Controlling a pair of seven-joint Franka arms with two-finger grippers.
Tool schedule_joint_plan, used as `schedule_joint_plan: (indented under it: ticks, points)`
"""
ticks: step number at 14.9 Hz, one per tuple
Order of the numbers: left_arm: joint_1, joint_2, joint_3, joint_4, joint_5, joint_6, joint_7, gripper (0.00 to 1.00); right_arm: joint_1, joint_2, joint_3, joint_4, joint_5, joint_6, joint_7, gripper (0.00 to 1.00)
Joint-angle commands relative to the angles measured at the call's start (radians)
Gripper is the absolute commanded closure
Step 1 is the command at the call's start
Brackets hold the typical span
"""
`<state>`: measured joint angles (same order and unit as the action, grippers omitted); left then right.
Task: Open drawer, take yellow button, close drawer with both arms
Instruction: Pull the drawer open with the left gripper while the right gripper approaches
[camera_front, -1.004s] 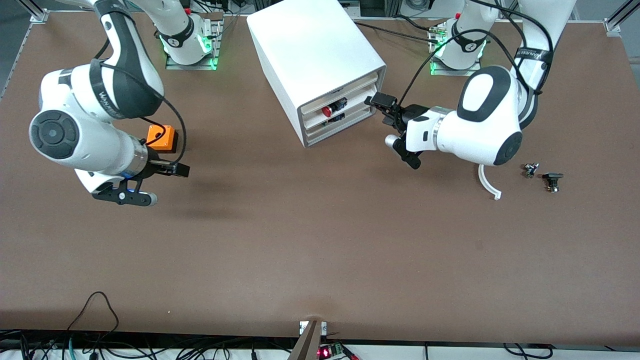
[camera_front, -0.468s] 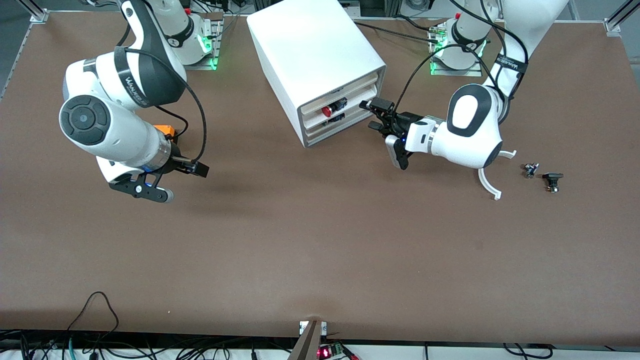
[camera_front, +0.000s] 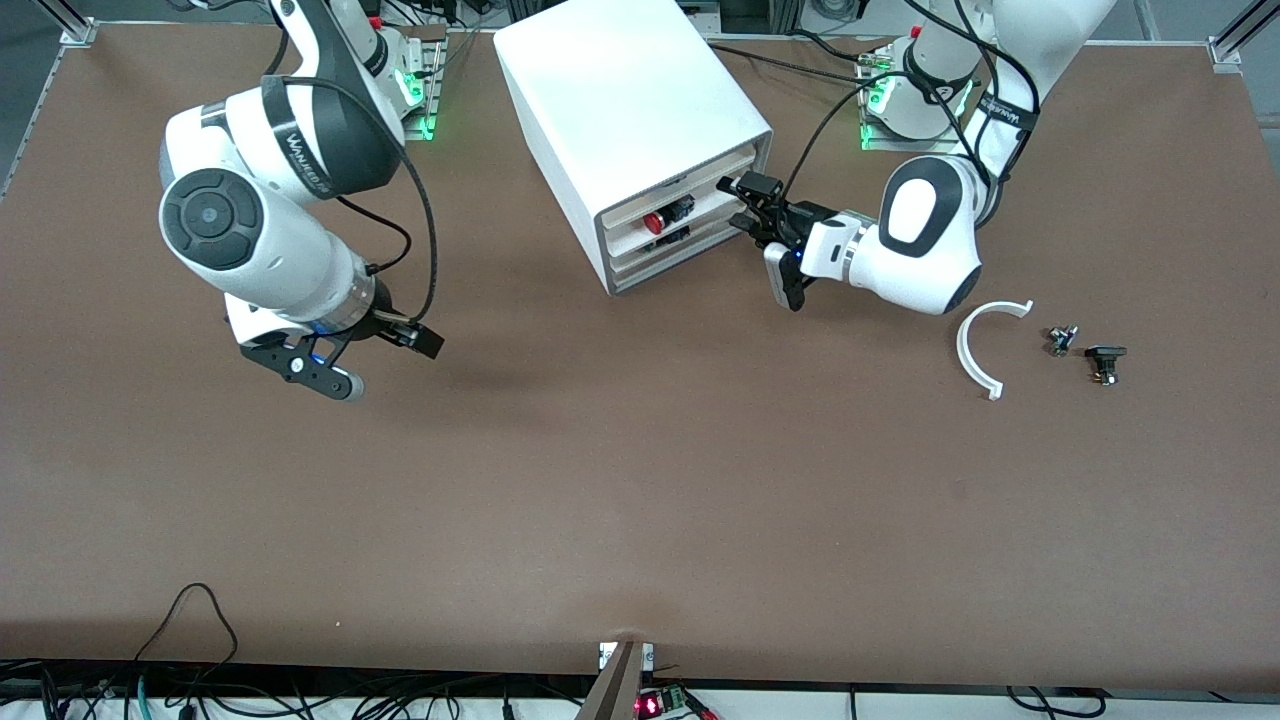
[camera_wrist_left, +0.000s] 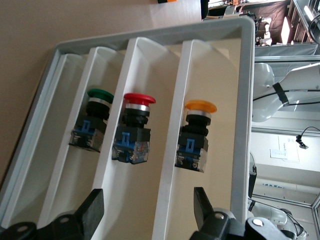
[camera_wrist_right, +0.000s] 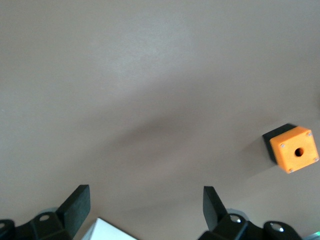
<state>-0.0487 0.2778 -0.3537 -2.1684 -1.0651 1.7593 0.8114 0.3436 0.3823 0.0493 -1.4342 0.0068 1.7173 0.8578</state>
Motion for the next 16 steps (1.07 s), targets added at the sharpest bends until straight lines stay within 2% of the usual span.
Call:
schedule_joint_plan:
  ticks: [1,5,6,7,9,10,12,13,15,16]
  points:
    - [0.007,-0.078,-0.016,-0.082,-0.039,0.022,0.035,0.23,0.029,0.036,-0.005,0.069,0.024,-0.010,0.107,0.00]
    - [0.004,-0.092,-0.019,-0.107,-0.059,0.023,0.057,0.23,0.040,0.041,-0.005,0.095,0.071,-0.010,0.213,0.00]
    - [0.000,-0.092,-0.019,-0.108,-0.059,0.028,0.069,0.25,0.041,0.043,-0.005,0.109,0.081,-0.013,0.234,0.00]
    - [-0.008,-0.091,-0.019,-0.116,-0.061,0.029,0.093,0.32,0.044,0.044,-0.005,0.116,0.090,-0.013,0.253,0.00]
    - [-0.003,-0.089,-0.053,-0.122,-0.067,0.057,0.104,0.35,0.054,0.046,-0.003,0.136,0.099,-0.015,0.288,0.00]
    - [-0.006,-0.089,-0.060,-0.125,-0.069,0.061,0.107,0.41,0.058,0.052,-0.005,0.149,0.108,-0.015,0.311,0.00]
    - [-0.019,-0.086,-0.071,-0.126,-0.078,0.086,0.109,0.46,0.066,0.066,-0.005,0.185,0.125,-0.022,0.355,0.00]
    - [-0.019,-0.085,-0.080,-0.125,-0.079,0.094,0.109,0.51,0.070,0.072,-0.005,0.202,0.127,-0.024,0.372,0.00]
    - [-0.020,-0.085,-0.082,-0.120,-0.079,0.095,0.109,0.80,0.077,0.079,-0.005,0.224,0.134,-0.024,0.405,0.00]
    - [-0.020,-0.085,-0.082,-0.117,-0.078,0.094,0.109,0.98,0.078,0.086,-0.003,0.238,0.137,-0.024,0.426,0.00]
